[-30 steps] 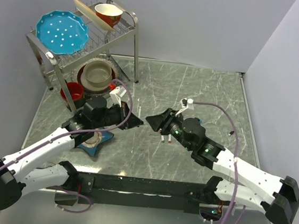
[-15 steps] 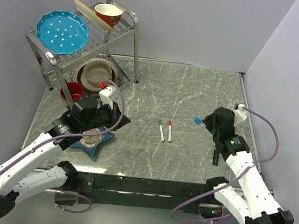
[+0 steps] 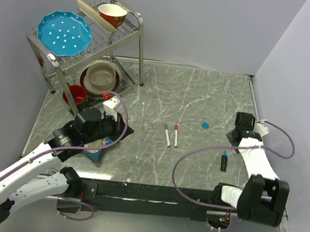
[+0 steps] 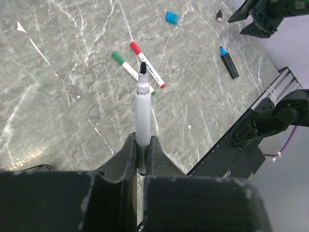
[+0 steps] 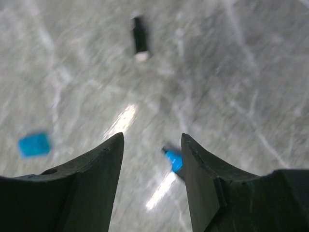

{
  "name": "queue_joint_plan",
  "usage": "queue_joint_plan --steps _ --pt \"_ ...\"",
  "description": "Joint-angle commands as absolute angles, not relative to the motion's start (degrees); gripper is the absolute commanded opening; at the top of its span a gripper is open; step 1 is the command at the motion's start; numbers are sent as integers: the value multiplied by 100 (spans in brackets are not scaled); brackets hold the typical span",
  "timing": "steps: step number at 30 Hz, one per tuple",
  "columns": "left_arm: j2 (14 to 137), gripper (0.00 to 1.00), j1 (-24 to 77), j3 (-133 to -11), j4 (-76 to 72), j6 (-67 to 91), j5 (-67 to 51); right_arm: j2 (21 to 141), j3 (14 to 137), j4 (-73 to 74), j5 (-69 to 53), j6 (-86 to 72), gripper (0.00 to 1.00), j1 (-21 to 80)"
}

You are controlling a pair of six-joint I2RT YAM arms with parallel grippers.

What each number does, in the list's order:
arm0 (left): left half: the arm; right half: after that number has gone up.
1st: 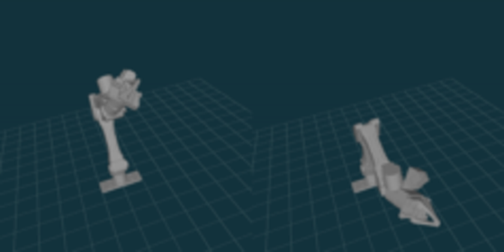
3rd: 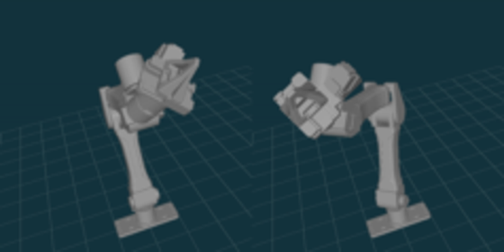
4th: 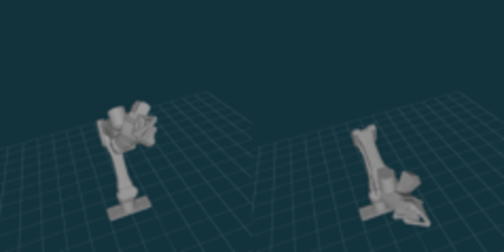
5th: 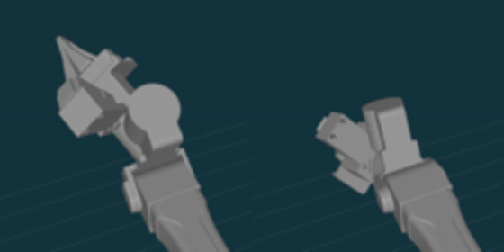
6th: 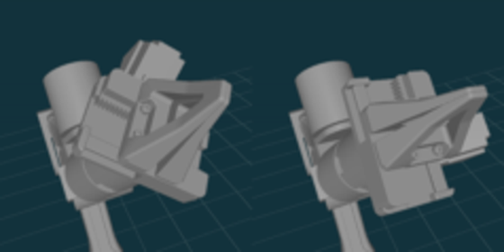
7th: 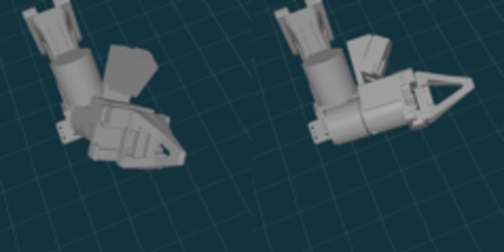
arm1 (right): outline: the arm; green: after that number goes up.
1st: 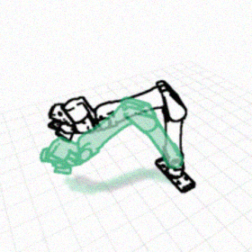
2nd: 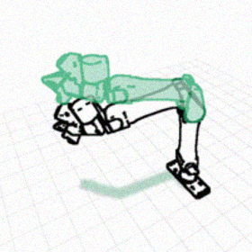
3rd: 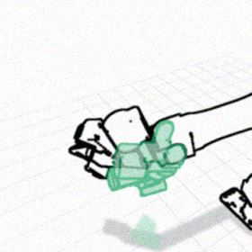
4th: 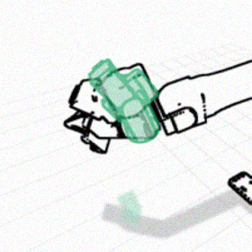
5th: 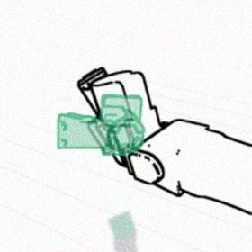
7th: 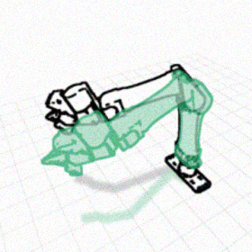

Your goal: Insert the pens into the pen caps

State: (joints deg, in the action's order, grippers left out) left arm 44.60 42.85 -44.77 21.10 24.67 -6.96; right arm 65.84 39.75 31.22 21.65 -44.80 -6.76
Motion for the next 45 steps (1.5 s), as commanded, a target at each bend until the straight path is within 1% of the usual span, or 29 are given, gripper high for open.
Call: queue_joint_plan --steps 1,5,9,17,28,32,42,44,45 --pt "4377 1 4342 -4500 2013 2320 -589 7249 4377 2540 2557 -4149 59 -1255" --pt "4421 1 4351 -4518 2030 2294 -519 7856 4579 2198 2383 -3693 58 -1696" --pt "4421 1 4351 -4517 2057 2224 -483 8068 4754 2022 2233 -3437 57 -1854" --pt "4421 1 4307 -4518 2057 2197 -571 8323 4852 1820 1626 -3340 56 -1872" --pt "4359 1 4289 -4491 2013 2189 -615 9113 5229 1872 1626 -3401 52 -1872" --pt "4351 1 4272 -4483 1995 2171 -650 9298 5396 1907 1468 -3314 51 -1872" --pt "4289 1 4219 -4482 2004 2162 -598 9615 5511 2039 1626 -3077 47 -1881" --pt "4271 1 4219 -4474 1978 2171 -598 9729 5563 2065 1582 -3032 46 -1890" --pt "4263 1 4210 -4474 1978 2153 -598 9729 5572 2065 1530 -2997 44 -1890"
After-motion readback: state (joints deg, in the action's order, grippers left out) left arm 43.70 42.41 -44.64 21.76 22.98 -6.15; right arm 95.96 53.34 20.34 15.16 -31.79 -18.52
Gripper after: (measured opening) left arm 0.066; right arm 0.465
